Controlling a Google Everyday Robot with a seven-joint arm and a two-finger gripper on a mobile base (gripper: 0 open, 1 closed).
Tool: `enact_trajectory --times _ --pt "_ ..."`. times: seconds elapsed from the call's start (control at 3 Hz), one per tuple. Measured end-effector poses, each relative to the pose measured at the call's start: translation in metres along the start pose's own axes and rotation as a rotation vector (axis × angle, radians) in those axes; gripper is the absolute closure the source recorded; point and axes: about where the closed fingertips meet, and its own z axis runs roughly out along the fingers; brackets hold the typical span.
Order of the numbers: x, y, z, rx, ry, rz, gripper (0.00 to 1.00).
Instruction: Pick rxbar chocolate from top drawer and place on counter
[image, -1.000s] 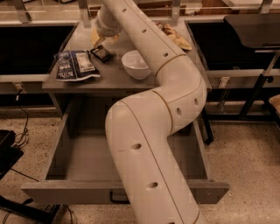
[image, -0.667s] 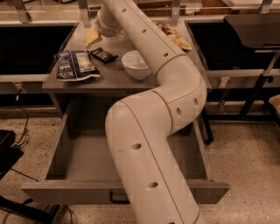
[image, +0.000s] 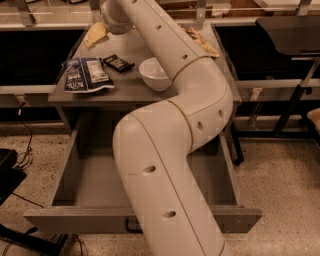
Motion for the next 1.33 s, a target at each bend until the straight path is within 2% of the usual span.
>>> enact_trajectory --times 0.33,0.67,1.0,1.33 --pt "-0.017 0.011 -0.06 0.04 -0.012 -0.064 0.0" --pt "-0.024 -0.007 -0.138 0.086 -0.086 -0.046 0.0" --pt "-0.02 -0.039 -0.22 0.121 -0.237 0.051 0.0" --pt "-0.001 -0.055 -0.289 0.102 -0.396 0.178 0.0"
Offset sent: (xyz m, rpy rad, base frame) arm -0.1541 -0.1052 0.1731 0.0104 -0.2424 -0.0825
